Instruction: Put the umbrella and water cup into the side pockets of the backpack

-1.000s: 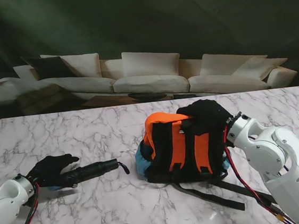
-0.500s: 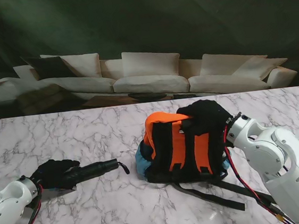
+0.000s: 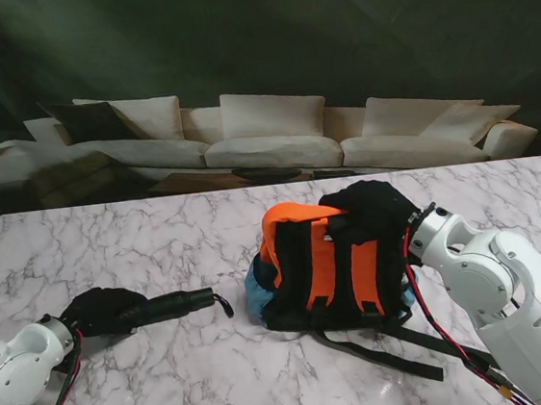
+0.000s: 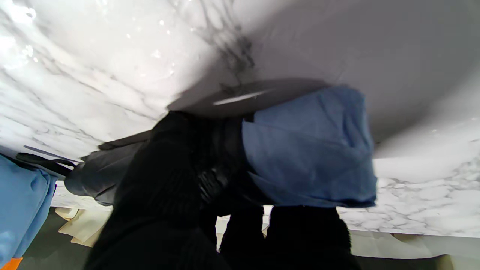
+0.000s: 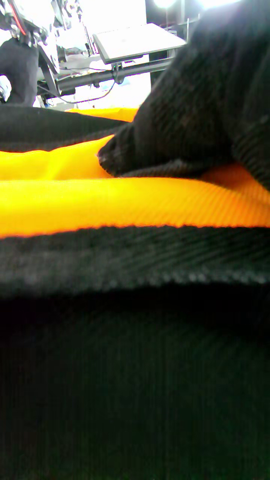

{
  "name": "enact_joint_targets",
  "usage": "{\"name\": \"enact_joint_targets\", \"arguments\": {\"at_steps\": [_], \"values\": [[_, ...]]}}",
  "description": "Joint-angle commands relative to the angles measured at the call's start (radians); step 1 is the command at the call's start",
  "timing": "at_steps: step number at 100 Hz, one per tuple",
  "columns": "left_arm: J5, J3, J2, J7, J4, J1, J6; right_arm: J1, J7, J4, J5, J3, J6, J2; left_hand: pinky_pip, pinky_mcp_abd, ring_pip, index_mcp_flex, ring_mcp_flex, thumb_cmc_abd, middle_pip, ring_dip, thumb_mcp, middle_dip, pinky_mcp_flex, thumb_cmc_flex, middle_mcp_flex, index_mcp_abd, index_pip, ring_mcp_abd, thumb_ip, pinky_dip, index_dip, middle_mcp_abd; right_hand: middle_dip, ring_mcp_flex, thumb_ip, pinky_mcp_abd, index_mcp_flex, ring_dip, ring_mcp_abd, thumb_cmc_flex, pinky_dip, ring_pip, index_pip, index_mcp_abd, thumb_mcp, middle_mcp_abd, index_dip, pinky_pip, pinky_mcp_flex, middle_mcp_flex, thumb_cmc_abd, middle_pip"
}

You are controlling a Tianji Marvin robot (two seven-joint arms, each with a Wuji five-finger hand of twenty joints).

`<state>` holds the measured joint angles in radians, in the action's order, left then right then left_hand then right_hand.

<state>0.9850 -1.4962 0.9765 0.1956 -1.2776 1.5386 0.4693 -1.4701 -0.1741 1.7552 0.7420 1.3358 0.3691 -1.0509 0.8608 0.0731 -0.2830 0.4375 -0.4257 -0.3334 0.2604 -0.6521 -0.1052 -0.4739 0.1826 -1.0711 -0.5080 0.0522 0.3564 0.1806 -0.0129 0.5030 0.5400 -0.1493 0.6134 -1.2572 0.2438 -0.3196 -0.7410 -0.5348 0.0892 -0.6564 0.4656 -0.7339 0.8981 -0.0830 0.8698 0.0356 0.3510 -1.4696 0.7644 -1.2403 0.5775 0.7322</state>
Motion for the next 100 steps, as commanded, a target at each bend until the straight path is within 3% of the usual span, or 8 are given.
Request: {"name": "enact_joint_targets", "arguments": {"at_steps": [1,7,10,18,25,44,64,100], "values": [[-0.003,0.017,0.007,0.033,0.018,0.011,-0.001,-0.013,-0.012,-0.026,0.006,-0.007,-0.008,0.002,0.06,-0.04,-0.171,0.057,-0.117,0.029,0.1,-0.087,-0.077,-0.179,0.033,-0.113,-0.131,-0.094,0.113,-0.032,0.023,0.04,0.052,0.106,-0.005,-0.049,-0.05,0.002,-0.07,-0.013,0.003,-0.117,-0.005,0.004,0.091,-0.171,0.087,-0.056,0.009,-0.001,-0.004,-0.013,-0.078,0.062],[-0.006,0.02,0.008,0.03,0.02,0.01,-0.004,-0.013,-0.012,-0.026,0.005,-0.007,-0.009,0.002,0.099,-0.035,-0.212,0.079,-0.153,0.006,0.039,-0.132,-0.068,-0.319,0.061,-0.184,-0.229,-0.114,0.154,-0.029,0.024,0.065,0.095,0.12,-0.005,-0.049,-0.05,0.002,-0.069,-0.013,0.003,-0.117,-0.005,0.004,0.091,-0.171,0.087,-0.056,0.009,-0.001,-0.004,-0.013,-0.078,0.061],[-0.012,0.021,0.009,0.028,0.02,0.01,-0.006,-0.013,-0.012,-0.026,0.005,-0.007,-0.009,0.002,0.119,-0.03,-0.228,0.09,-0.173,0.003,-0.027,-0.218,-0.06,-0.39,0.075,-0.215,-0.292,-0.118,0.183,-0.02,0.029,0.078,0.113,0.126,-0.005,-0.049,-0.05,0.002,-0.071,-0.013,0.003,-0.117,-0.005,0.004,0.091,-0.172,0.087,-0.055,0.009,-0.001,-0.004,-0.013,-0.079,0.061],[-0.018,0.024,0.012,0.011,0.026,0.009,-0.009,-0.014,-0.012,-0.026,0.005,-0.006,-0.009,0.002,0.166,-0.021,-0.257,0.125,-0.231,-0.002,-0.035,-0.333,-0.104,-0.45,0.116,-0.22,-0.367,-0.118,0.262,-0.003,0.023,0.102,0.161,0.139,-0.005,-0.049,-0.05,0.002,-0.07,-0.013,0.003,-0.118,-0.005,0.004,0.091,-0.171,0.087,-0.055,0.009,0.0,-0.005,-0.013,-0.078,0.062],[-0.021,0.024,0.014,-0.001,0.028,0.01,-0.013,-0.015,-0.012,-0.025,0.005,-0.005,-0.009,0.002,0.195,-0.017,-0.272,0.143,-0.268,-0.005,-0.027,-0.362,-0.116,-0.456,0.145,-0.22,-0.403,-0.109,0.321,0.006,0.017,0.113,0.191,0.143,-0.005,-0.049,-0.05,0.002,-0.07,-0.014,0.003,-0.117,-0.005,0.004,0.091,-0.171,0.086,-0.054,0.008,0.0,-0.005,-0.012,-0.079,0.062],[-0.009,0.021,0.02,-0.059,0.033,0.013,-0.013,-0.016,-0.013,-0.026,0.003,-0.004,-0.01,0.002,0.254,-0.006,-0.327,0.202,-0.324,-0.039,-0.021,-0.346,-0.118,-0.434,0.205,-0.22,-0.468,-0.109,0.463,0.036,0.02,0.123,0.178,0.129,-0.005,-0.049,-0.051,0.002,-0.071,-0.014,0.004,-0.119,-0.006,0.004,0.09,-0.173,0.087,-0.055,0.009,0.002,-0.006,-0.013,-0.079,0.063],[-0.021,-0.029,0.036,-0.153,0.018,0.034,0.013,-0.016,-0.015,-0.027,0.002,-0.004,-0.013,0.003,0.251,-0.006,-0.329,0.218,-0.334,-0.048,-0.025,-0.331,-0.122,-0.42,0.215,-0.22,-0.483,-0.108,0.486,0.042,0.018,0.114,0.165,0.127,-0.005,-0.048,-0.05,0.002,-0.073,-0.014,0.004,-0.119,-0.007,0.005,0.091,-0.172,0.087,-0.053,0.01,0.005,-0.007,-0.013,-0.08,0.062],[-0.084,-0.127,0.067,-0.259,-0.042,0.047,0.056,-0.015,-0.008,-0.032,0.0,-0.003,-0.017,0.001,0.253,-0.007,-0.332,0.221,-0.335,-0.05,-0.025,-0.321,-0.12,-0.414,0.223,-0.22,-0.487,-0.113,0.5,0.043,0.018,0.105,0.151,0.13,-0.005,-0.048,-0.051,0.001,-0.072,-0.014,0.006,-0.121,-0.008,0.007,0.086,-0.176,0.085,-0.053,0.01,0.008,-0.009,-0.012,-0.083,0.062]]}}
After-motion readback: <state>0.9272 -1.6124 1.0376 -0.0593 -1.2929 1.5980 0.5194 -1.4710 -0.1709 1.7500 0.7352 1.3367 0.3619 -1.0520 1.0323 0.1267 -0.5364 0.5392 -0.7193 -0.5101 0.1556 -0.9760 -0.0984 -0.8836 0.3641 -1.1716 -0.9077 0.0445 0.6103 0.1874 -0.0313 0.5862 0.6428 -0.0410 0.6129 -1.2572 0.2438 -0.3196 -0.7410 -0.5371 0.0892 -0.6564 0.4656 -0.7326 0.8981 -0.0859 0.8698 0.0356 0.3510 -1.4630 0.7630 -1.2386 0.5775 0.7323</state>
